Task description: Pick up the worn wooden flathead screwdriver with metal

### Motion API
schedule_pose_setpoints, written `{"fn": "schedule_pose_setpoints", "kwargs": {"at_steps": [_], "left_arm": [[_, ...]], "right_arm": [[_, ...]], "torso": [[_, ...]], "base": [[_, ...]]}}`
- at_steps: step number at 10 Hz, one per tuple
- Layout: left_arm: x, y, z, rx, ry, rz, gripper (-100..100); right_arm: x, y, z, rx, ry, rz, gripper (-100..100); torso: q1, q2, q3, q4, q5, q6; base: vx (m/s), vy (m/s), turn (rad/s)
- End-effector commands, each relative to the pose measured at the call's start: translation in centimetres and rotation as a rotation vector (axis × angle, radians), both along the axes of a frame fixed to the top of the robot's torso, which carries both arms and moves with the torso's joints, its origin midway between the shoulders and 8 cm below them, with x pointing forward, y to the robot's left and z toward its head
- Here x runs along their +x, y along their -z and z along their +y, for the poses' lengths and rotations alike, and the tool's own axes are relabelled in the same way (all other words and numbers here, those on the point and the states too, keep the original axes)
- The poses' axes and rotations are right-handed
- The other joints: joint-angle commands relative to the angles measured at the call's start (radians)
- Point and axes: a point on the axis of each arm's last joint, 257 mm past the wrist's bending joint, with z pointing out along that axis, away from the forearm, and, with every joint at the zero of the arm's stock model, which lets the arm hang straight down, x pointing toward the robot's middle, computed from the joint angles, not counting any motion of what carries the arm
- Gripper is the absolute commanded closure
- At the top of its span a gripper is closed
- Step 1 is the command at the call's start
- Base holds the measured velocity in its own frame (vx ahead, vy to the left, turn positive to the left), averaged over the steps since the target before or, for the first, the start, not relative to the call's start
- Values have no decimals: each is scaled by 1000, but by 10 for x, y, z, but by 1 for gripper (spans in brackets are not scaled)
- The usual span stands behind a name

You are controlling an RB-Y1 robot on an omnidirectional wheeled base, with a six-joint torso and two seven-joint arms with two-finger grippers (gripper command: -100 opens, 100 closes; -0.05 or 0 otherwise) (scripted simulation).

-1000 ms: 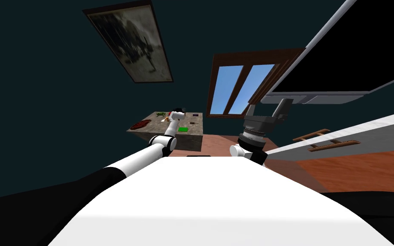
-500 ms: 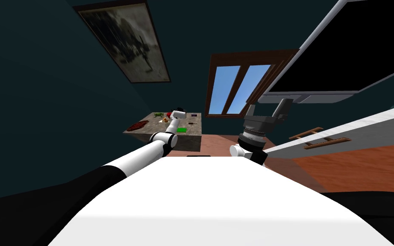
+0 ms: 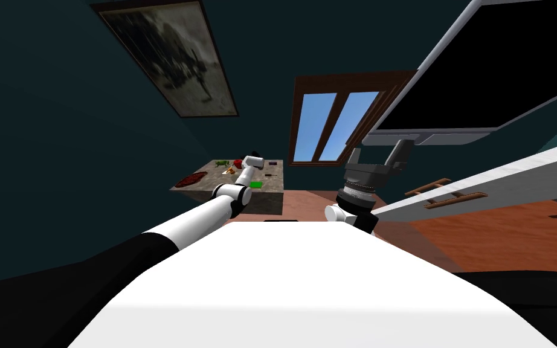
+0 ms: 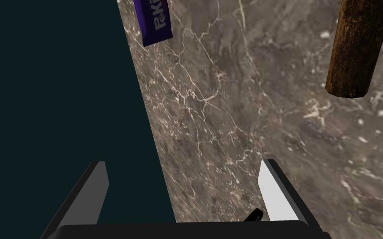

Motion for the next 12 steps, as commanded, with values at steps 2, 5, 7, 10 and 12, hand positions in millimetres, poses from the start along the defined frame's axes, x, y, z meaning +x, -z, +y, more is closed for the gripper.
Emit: {"fn": "schedule_pose_setpoints", "kwargs": {"at_steps": [2, 5, 7, 10, 12], "left_arm": [[-7, 16, 0, 2, -5, 59, -100], [-23, 36, -5, 1, -11, 184, -100], [-28, 45, -3, 3, -13, 205, -100], [-46, 60, -7, 2, -18, 314, -100], [-51, 68, -6, 4, -20, 333, -100]], "right_arm": [[0, 0, 0, 0, 0, 0, 0], [0, 0, 0, 0, 0, 0, 0], [0, 0, 0, 0, 0, 0, 0], [0, 0, 0, 0, 0, 0, 0], [0, 0, 0, 0, 0, 0, 0]], "torso": [[0, 0, 0, 0, 0, 0], [0, 0, 0, 0, 0, 0], [0, 0, 0, 0, 0, -1], [0, 0, 0, 0, 0, 0], [0, 0, 0, 0, 0, -1]], "base": [[11, -12, -28], [18, -18, -63], [15, -12, -17], [21, -14, -61], [16, -8, -13]]}}
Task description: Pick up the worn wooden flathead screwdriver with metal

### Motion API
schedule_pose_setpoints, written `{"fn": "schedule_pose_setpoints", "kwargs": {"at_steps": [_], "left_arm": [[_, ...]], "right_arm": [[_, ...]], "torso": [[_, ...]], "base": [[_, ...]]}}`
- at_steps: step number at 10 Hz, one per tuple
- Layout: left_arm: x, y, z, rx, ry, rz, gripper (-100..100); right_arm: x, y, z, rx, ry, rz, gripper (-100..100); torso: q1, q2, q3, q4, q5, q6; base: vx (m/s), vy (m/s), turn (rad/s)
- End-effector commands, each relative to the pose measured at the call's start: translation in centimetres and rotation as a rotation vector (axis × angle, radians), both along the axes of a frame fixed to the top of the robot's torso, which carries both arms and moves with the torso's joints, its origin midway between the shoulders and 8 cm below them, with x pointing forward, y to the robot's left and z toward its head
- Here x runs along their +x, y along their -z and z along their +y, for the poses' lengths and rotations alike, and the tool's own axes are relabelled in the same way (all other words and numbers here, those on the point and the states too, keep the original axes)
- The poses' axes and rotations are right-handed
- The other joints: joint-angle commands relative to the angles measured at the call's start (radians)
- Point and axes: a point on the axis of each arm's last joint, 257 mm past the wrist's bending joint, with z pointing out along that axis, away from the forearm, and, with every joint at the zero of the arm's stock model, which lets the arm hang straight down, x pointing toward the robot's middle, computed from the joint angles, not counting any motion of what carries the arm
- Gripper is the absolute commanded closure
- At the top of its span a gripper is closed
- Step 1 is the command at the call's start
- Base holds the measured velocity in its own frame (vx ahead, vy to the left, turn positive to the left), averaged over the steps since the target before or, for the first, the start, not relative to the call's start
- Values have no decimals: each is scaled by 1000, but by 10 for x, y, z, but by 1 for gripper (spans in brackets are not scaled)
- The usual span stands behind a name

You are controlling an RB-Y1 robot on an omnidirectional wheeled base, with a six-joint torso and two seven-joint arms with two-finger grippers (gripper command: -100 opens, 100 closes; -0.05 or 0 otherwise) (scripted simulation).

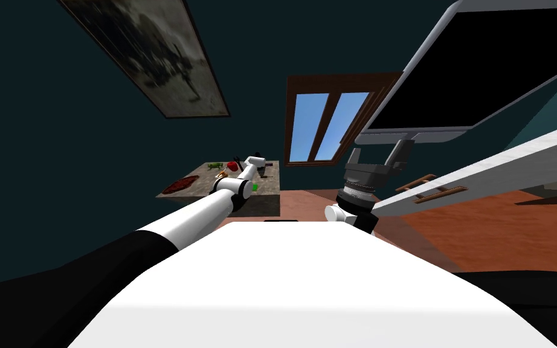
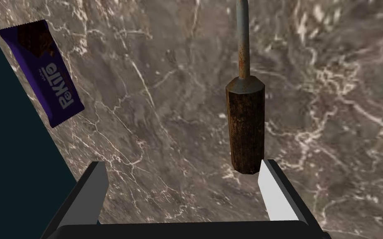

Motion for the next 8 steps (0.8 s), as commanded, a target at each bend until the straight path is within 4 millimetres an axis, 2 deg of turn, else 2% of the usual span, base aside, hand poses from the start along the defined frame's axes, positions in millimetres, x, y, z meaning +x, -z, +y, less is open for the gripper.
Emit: {"fn": "schedule_pose_setpoints", "kwargs": {"at_steps": [1, 5, 8], "left_arm": [[-6, 3, -2, -2, -1, 38, -100], [-32, 24, -2, 0, -8, 151, -100], [-38, 27, -2, -1, -10, 181, -100]], "right_arm": [[0, 0, 0, 0, 0, 0, 0], [0, 0, 0, 0, 0, 0, 0], [0, 0, 0, 0, 0, 0, 0]], "torso": [[0, 0, 0, 0, 0, 0], [-1, 0, 0, 0, 0, 0], [0, 0, 0, 0, 0, 0]], "base": [[16, -10, -58], [21, -11, -44], [16, -6, -28]]}}
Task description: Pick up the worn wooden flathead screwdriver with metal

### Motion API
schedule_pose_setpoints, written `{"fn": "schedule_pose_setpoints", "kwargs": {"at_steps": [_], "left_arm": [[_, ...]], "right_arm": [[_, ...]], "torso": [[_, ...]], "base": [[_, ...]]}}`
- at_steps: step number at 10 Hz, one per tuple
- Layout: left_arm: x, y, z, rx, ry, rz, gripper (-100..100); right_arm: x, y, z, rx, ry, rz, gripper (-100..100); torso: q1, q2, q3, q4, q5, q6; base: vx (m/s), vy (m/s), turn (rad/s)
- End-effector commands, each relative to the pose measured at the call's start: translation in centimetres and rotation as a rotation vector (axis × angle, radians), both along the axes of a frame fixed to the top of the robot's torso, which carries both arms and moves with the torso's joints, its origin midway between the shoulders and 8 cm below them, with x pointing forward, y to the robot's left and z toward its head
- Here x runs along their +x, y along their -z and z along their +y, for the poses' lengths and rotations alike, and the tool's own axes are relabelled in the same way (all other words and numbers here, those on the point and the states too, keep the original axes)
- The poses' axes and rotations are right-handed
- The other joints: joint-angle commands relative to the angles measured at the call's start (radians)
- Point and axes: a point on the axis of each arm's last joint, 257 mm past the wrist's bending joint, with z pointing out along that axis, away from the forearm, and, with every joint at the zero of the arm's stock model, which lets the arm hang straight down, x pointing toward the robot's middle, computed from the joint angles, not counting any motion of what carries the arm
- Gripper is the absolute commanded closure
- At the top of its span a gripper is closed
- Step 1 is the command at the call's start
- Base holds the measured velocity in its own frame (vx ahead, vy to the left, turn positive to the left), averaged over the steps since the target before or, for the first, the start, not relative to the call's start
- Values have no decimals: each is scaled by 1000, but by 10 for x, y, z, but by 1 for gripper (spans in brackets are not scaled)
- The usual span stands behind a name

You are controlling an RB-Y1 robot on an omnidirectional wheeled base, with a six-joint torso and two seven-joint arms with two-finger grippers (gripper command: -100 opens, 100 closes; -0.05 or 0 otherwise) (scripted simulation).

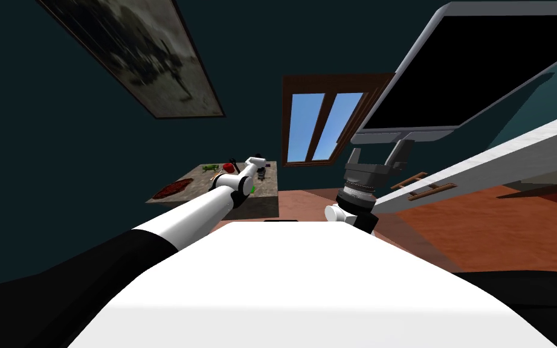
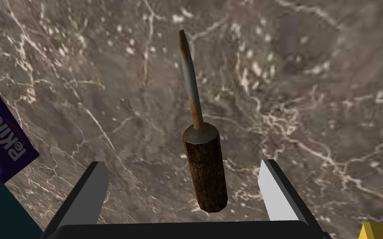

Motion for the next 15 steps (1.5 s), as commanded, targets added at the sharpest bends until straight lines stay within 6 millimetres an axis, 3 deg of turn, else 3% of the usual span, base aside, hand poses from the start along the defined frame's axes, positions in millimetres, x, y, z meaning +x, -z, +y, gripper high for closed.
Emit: {"fn": "schedule_pose_setpoints", "kwargs": {"at_steps": [1, 3, 4, 5, 15], "left_arm": [[-8, 5, 0, 0, -3, 35, -100], [-9, 5, 0, 0, -3, 38, -100], [-10, 6, 0, 0, -3, 42, 0], [-10, 8, -3, 1, 1, 41, -100], [-21, 29, -36, 1, 39, 42, -100]], "right_arm": [[0, 0, 0, 0, 0, 0, 0], [0, 0, 0, 0, 0, 0, 0], [0, 0, 0, 0, 0, 0, 0], [0, 0, 0, 0, 0, 0, 0], [0, 0, 0, 0, 0, 0, 0]], "torso": [[0, 0, 0, 0, 0, 0], [0, 0, 0, 0, 0, 0], [0, 0, 0, 0, 0, 0], [0, 1, 0, 0, 0, 0], [1, 0, 0, 0, 0, 0]], "base": [[13, -9, -34], [10, -6, -21], [0, 0, 0], [11, 5, 28], [26, 11, 37]]}}
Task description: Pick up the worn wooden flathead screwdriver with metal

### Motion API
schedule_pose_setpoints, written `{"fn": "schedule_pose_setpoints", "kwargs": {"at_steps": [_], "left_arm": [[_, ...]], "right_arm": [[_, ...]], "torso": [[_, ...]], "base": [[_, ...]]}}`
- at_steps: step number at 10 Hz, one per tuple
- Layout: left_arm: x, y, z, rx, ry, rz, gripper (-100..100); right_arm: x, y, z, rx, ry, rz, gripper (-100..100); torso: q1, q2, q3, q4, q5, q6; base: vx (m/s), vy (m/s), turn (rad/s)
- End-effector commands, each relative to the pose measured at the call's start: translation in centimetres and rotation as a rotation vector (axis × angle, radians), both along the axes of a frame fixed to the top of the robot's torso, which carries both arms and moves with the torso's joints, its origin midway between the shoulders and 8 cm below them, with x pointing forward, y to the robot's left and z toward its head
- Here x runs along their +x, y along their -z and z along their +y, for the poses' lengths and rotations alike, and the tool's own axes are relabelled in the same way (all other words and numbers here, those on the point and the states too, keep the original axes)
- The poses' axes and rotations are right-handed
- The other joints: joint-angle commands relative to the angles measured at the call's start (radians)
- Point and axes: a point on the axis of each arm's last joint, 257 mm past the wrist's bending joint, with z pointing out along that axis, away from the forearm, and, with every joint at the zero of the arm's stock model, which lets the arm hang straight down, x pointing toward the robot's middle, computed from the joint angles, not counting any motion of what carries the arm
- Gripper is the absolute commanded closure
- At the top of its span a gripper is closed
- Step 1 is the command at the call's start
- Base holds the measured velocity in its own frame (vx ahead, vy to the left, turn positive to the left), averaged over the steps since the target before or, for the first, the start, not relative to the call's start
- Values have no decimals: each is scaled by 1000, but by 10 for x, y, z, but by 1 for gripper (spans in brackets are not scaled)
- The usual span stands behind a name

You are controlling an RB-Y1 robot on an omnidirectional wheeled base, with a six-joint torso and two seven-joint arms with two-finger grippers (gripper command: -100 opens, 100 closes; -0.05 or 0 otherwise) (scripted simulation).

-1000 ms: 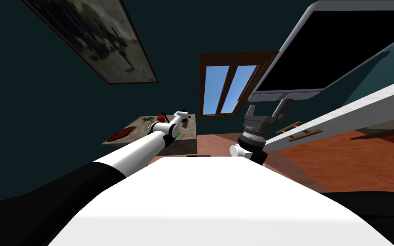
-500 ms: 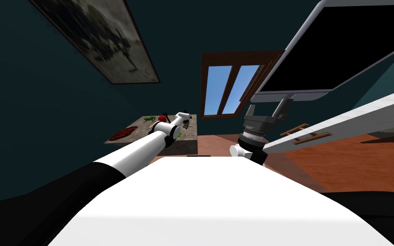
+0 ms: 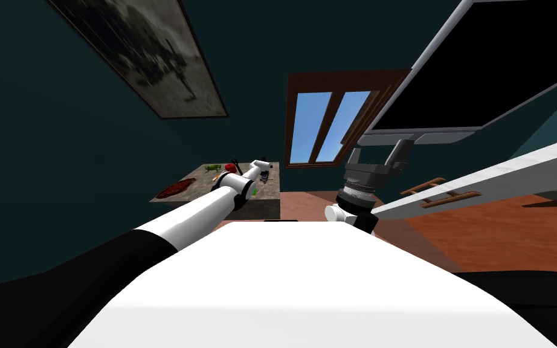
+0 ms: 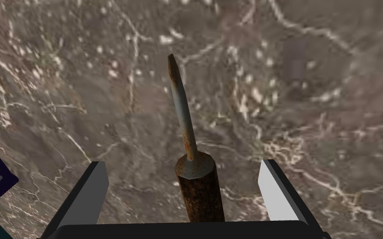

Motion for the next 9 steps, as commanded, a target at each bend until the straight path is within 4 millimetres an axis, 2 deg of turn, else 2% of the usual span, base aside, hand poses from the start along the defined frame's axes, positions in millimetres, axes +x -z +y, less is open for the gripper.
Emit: {"fn": "schedule_pose_setpoints", "kwargs": {"at_steps": [1, 2, 6, 7, 8, 9], "left_arm": [[0, 0, 0, 0, 0, 0, -100], [0, 0, 0, 0, 0, -1, 100], [0, 0, 0, -1, -1, -1, 100], [0, 0, 0, -1, -1, -1, 0], [2, -4, 5, 0, -6, -2, 100], [3, -6, 9, 0, -10, -3, 100]], "right_arm": [[0, 0, 0, 0, 0, 0, 0], [0, 0, 0, 0, 0, 0, 0], [0, 0, 0, 0, 0, 0, 0], [0, 0, 0, 0, 0, 0, 0], [0, 0, 0, 0, 0, 0, 0], [0, 0, 0, 0, 0, 0, 0]], "torso": [[0, 0, 0, 0, 0, 0], [0, 0, 0, 0, 0, 0], [0, 0, 0, -1, 0, 1], [0, 0, 0, 0, 0, 1], [0, 0, 0, 0, 0, 1], [-1, 1, 0, 0, 0, 1]], "base": [[10, 2, 9], [0, 0, 0], [0, 0, 0], [0, 0, 0], [-22, -5, -66], [-33, -13, -64]]}}
